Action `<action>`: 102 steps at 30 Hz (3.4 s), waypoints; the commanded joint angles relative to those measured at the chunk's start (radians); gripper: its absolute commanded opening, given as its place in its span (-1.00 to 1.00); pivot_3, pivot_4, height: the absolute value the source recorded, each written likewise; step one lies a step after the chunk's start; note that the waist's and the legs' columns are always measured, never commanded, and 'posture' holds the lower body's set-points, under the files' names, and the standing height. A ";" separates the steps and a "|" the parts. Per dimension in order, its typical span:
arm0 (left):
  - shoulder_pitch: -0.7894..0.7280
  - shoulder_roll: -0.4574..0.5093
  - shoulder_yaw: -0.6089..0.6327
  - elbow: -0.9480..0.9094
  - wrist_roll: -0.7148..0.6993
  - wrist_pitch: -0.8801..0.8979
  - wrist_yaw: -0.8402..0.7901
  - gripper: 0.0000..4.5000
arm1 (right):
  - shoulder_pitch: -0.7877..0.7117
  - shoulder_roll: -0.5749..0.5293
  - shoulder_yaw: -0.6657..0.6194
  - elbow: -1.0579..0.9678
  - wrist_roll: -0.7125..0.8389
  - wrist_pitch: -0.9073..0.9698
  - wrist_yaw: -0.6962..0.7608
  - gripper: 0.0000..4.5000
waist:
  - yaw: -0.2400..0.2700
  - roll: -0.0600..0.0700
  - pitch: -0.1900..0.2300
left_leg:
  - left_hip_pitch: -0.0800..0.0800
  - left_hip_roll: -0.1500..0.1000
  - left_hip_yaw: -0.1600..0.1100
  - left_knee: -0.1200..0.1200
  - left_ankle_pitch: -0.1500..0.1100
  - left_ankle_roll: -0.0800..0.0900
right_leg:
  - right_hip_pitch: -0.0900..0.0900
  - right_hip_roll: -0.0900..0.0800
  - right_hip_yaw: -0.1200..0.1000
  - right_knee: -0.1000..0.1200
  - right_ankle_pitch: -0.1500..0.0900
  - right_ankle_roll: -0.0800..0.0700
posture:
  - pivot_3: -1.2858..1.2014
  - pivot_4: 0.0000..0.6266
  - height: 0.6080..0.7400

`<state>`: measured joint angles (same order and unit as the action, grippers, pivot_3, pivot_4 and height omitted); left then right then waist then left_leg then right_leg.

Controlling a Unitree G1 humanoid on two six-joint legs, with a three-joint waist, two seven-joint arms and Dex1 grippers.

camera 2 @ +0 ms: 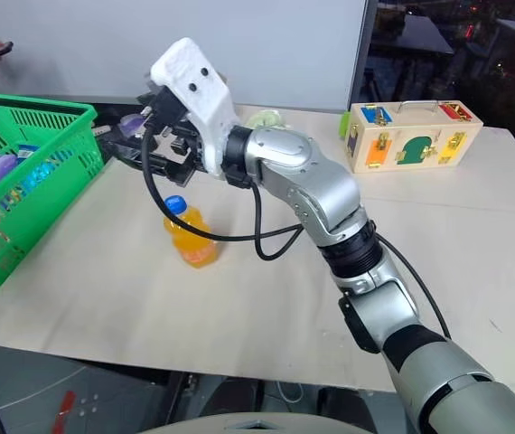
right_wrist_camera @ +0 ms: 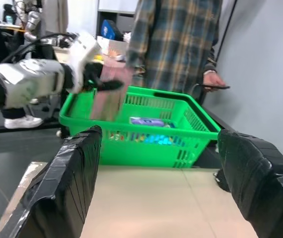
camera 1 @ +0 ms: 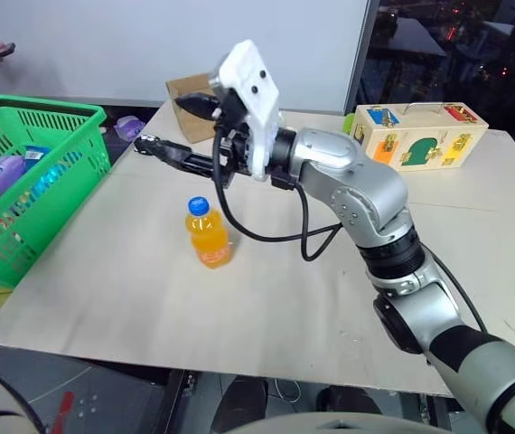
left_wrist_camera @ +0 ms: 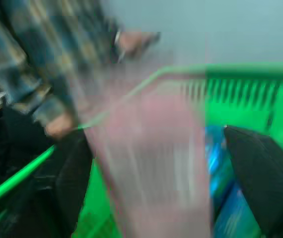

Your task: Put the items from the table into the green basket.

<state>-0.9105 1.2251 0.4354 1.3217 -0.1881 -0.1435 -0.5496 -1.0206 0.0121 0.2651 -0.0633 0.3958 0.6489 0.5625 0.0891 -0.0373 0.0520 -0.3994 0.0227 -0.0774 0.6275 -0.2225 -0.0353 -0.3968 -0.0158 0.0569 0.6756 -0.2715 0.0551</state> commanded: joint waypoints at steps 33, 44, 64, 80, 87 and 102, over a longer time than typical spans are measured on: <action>0.852 -0.512 -0.228 -1.458 -0.239 0.539 -0.298 0.89 | 0.242 -0.299 -0.031 -0.329 0.045 0.099 0.105 0.76 | -0.051 0.013 0.002 | 0.005 0.003 0.001 -0.002 0.003 -0.003 | 0.002 0.003 0.002 0.003 -0.002 -0.012 | 0.12 -1.00 1.00; 0.777 -0.525 -0.279 -1.390 -0.195 0.520 -0.306 0.89 | 0.299 -0.496 0.024 -0.390 0.072 0.119 0.277 0.76 | -0.080 0.013 0.002 | 0.005 0.003 0.000 0.000 0.003 -0.003 | 0.002 0.003 0.002 0.003 -0.002 -0.012 | 0.10 -1.00 1.00; 0.818 -0.550 -0.106 -1.460 -0.305 0.560 -0.233 0.36 | 0.322 -0.501 0.024 -0.364 0.072 0.092 0.305 0.76 | -0.077 0.013 0.002 | 0.005 0.004 0.000 0.001 0.003 -0.003 | 0.002 0.003 0.001 0.003 -0.002 -0.012 | 0.13 -1.00 1.00; 0.522 -0.260 0.307 -1.008 -0.273 0.382 -0.016 0.36 | 0.143 -0.072 0.037 -0.109 0.032 -0.138 0.203 0.76 | -0.056 0.010 0.001 | 0.004 0.003 -0.007 -0.002 0.003 -0.004 | 0.002 0.004 -0.005 0.003 -0.002 -0.012 | 0.22 -1.00 1.00; 0.536 -0.164 0.338 -0.822 -0.204 0.249 0.004 0.36 | 0.089 0.004 0.042 0.000 0.012 -0.199 0.240 0.76 | -0.022 0.005 0.001 | 0.004 0.003 -0.008 -0.003 0.004 -0.006 | 0.002 0.004 -0.007 0.003 -0.002 -0.012 | 0.24 -1.00 1.00; 0.388 -0.040 0.222 -0.313 -0.112 0.037 -0.070 0.36 | 0.086 0.033 0.052 0.022 0.014 -0.209 0.289 0.76 | 0.017 0.002 -0.001 | 0.004 0.003 -0.011 -0.004 0.007 -0.010 | 0.002 0.004 -0.011 0.003 -0.002 -0.012 | 0.27 -1.00 1.00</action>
<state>-0.4879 1.1377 0.6607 1.0068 -0.3079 -0.0524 -0.6155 -0.9118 0.0406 0.3204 -0.0207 0.4029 0.4542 0.8457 0.1065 -0.0356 0.0511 -0.3957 0.0262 -0.0892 0.6233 -0.2158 -0.0458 -0.3945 -0.0115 0.0454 0.6791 -0.2733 0.0432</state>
